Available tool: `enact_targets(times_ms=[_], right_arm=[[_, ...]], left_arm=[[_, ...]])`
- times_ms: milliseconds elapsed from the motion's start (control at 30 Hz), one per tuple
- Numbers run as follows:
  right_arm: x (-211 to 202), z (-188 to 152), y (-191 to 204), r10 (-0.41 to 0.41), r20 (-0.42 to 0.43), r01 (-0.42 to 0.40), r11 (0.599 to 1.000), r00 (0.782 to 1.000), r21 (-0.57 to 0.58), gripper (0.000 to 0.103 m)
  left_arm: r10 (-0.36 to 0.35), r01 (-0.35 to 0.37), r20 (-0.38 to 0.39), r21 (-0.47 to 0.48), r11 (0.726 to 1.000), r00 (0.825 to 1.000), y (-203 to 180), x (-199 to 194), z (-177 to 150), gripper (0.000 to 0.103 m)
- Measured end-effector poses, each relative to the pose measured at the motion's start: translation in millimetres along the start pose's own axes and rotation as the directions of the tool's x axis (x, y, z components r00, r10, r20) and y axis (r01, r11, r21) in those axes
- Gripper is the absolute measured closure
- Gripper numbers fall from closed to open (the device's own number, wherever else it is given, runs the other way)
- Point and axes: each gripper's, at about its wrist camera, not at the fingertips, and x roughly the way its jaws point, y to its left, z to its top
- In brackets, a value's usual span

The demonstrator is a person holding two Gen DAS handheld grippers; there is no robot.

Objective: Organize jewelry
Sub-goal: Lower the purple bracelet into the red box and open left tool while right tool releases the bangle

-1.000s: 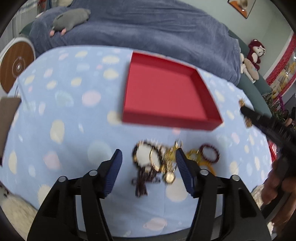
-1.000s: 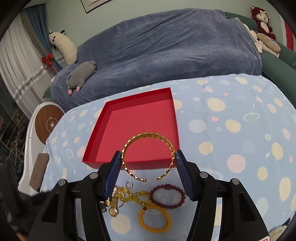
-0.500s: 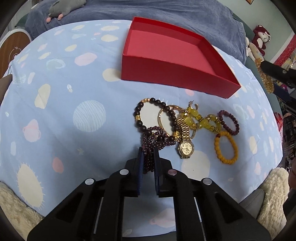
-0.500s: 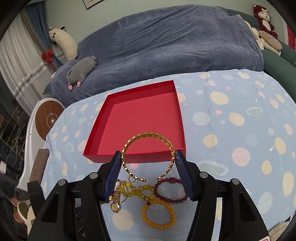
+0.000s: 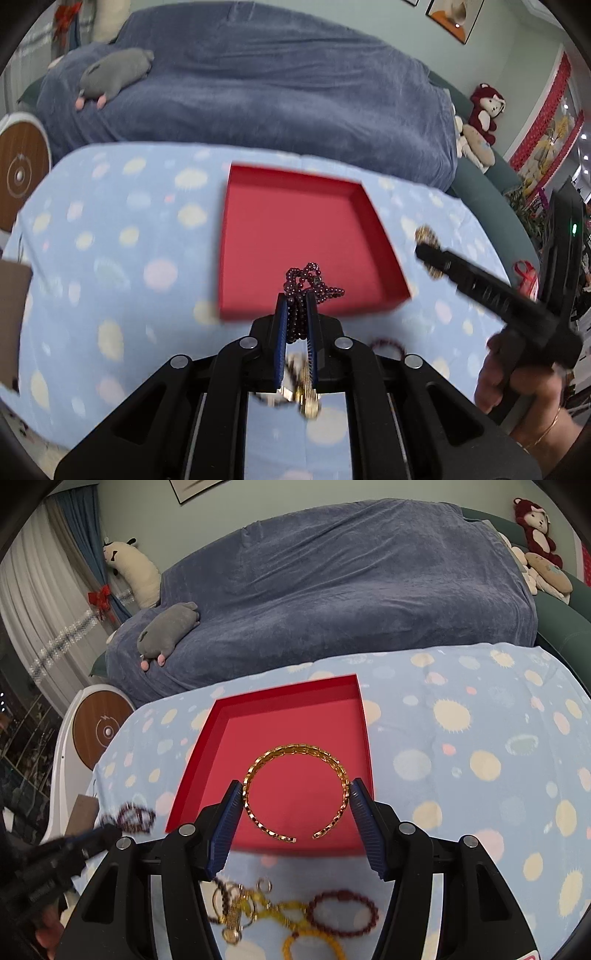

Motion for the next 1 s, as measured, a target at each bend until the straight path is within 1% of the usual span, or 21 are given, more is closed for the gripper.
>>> enact_targets(times_ms=[67,133,233,367,500,600,667,733,767,833,867,900,1000], right_arm=[[11.8,14.9,-1.2,0.008,-0.001,-0.008,1.0,1.0,0.001,0.046],[25.5,32.5,-0.4,0.002,0.004,-0.001,1.0,1.0,-0.013,0.046],[47.6,52.2,1.7,-0.018,0.008,0.018,0.999,1.0,-0.039,0.046],[87.0,75.3,-4.3,-0.012,-0.027,0.012,1.0,1.0,-0.007,0.046],[123.8,85.0,-5.0,-0.044,-0.064,0.042,0.999,0.997,-0.029,0.046],[144.9,87.2,-8.1,-0.06,-0.085,0.057,0.998,0.995,-0.039,0.046],[154.7,88.8,-9.1,-0.069,-0.093,0.065,0.997,0.993,-0.044,0.045],[158.9,90.0,-10.3,-0.071,-0.087,0.068,0.997,0.994,-0.042,0.045],[159.5,90.5,-10.9,-0.079,-0.085,0.076,0.996,0.993,-0.041,0.043],[154.6,90.1,-12.3,-0.076,-0.076,0.074,0.997,0.994,-0.031,0.04],[150.2,88.6,-12.8,-0.069,-0.072,0.067,0.997,0.995,-0.026,0.038],[145.2,86.5,-13.3,-0.063,-0.069,0.061,0.998,0.996,-0.023,0.037],[126.8,76.3,-14.0,-0.054,-0.06,0.052,0.998,0.997,-0.034,0.037]], left_arm=[[0.005,-0.006,0.033,0.013,1.0,0.999,-2.8,14.5,28.5,0.094],[0.008,-0.009,0.041,0.021,1.0,0.999,-3.2,33.8,51.2,0.094],[-0.002,0.002,0.023,0.005,1.0,1.0,-0.6,65.5,76.3,0.094],[0.037,-0.037,-0.007,0.014,0.999,0.999,1.1,112.0,99.3,0.094],[0.06,-0.06,-0.038,-0.003,0.998,0.998,9.3,148.9,110.5,0.094],[0.075,-0.075,-0.047,-0.001,0.997,0.996,13.2,166.5,114.5,0.093],[0.078,-0.078,-0.056,-0.004,0.997,0.995,15.0,176.4,116.7,0.093],[0.075,-0.076,-0.067,-0.009,0.997,0.995,17.8,184.1,118.6,0.09],[0.075,-0.076,-0.06,-0.014,0.997,0.995,18.3,184.2,118.6,0.09],[0.078,-0.079,-0.046,-0.021,0.997,0.996,19.7,182.2,117.9,0.079],[0.082,-0.083,-0.037,-0.028,0.996,0.996,20.6,178.3,116.1,0.069],[0.086,-0.087,-0.03,-0.034,0.996,0.996,21.1,175.4,114.4,0.065],[0.085,-0.085,-0.017,-0.039,0.996,0.996,22.2,162.4,105.8,0.064]])
